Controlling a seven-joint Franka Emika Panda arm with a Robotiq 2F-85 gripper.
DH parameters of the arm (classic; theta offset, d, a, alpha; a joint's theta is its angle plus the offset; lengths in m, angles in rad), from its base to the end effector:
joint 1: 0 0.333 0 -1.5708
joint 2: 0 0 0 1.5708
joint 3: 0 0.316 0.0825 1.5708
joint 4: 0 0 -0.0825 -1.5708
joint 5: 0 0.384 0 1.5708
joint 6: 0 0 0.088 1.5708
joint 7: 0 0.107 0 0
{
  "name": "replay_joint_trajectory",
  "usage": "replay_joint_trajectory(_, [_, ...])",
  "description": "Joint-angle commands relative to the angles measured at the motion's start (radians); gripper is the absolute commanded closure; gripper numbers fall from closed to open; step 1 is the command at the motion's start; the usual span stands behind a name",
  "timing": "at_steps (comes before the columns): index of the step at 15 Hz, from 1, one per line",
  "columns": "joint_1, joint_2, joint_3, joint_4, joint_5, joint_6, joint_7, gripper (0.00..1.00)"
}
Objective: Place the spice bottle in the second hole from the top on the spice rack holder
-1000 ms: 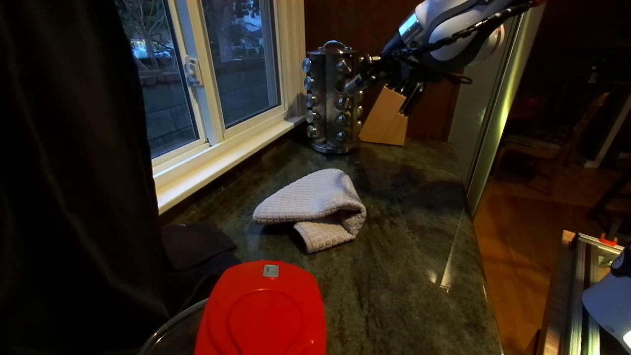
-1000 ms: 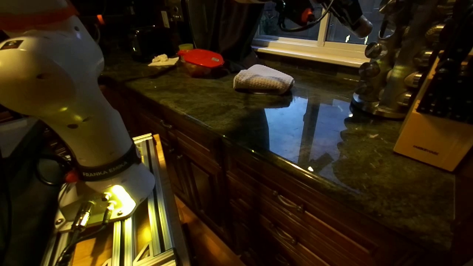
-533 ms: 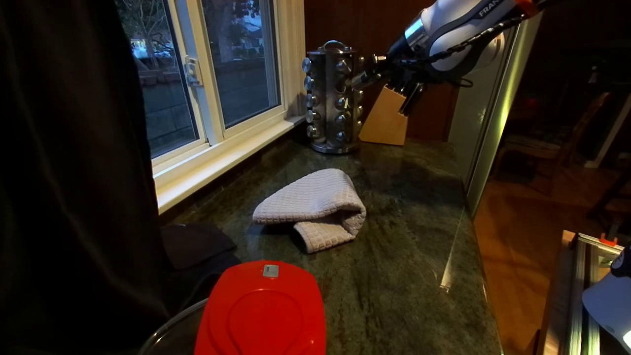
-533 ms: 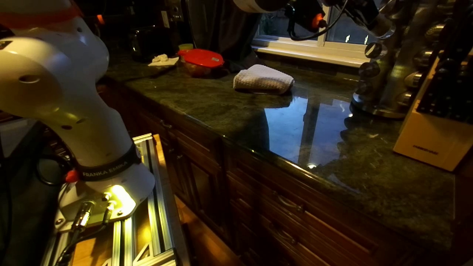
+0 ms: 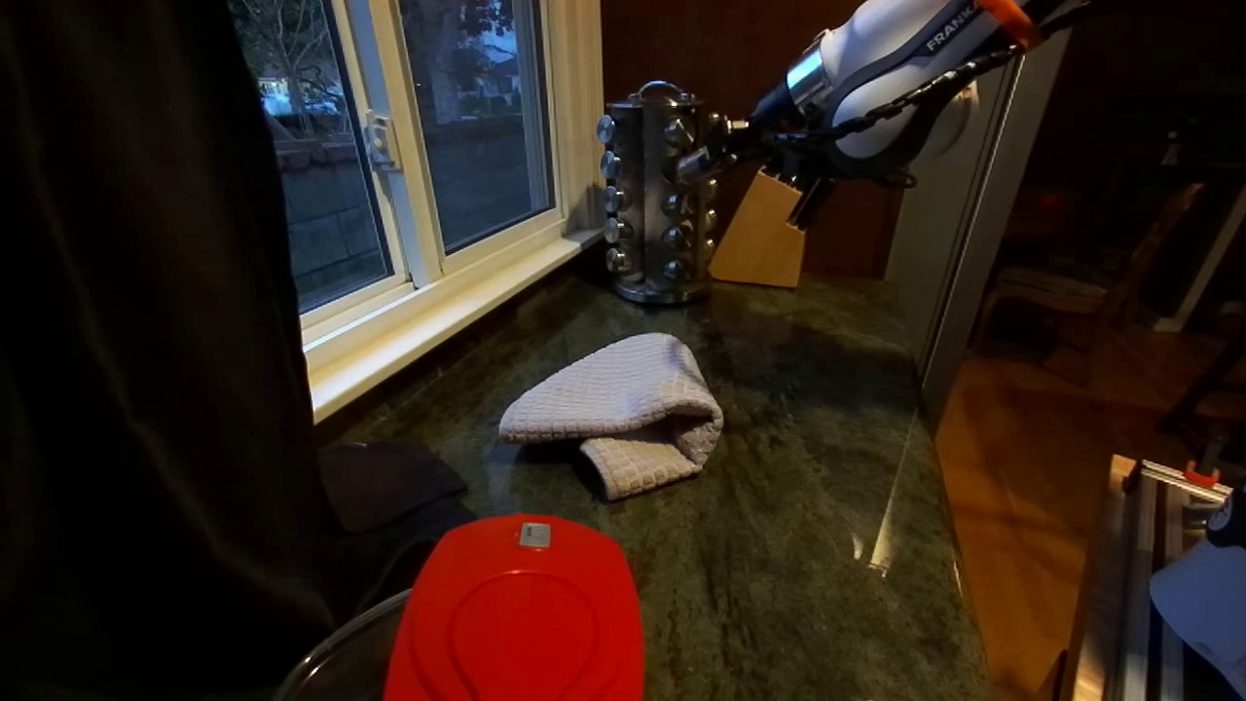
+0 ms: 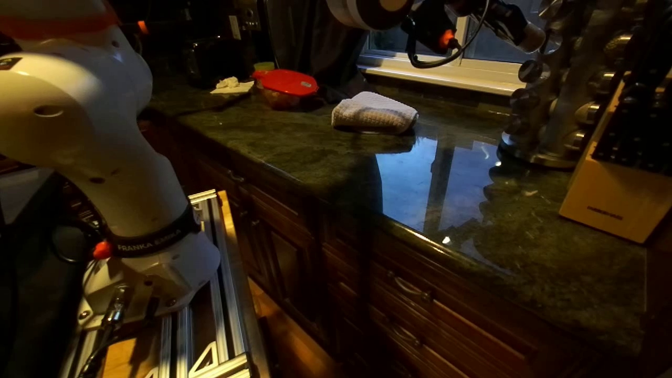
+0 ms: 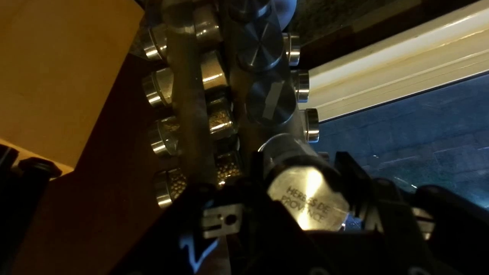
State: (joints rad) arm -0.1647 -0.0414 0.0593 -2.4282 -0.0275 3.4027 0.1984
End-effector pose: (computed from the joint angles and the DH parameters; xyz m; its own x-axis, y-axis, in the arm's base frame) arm 0.5272 -0.0524 0.4473 0.4996 -0.2228 0.8371 -0.1874 -0.9713 -0.1466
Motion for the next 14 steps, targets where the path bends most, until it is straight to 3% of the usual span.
replay_joint_trajectory(1, [0.054,0.031,-0.045,0.002,0.051,0.071,-0.041,0.76])
replay_joint_trajectory(14, [0.083,0.117,-0.013,0.019,0.209,0.242,-0.165,0.76])
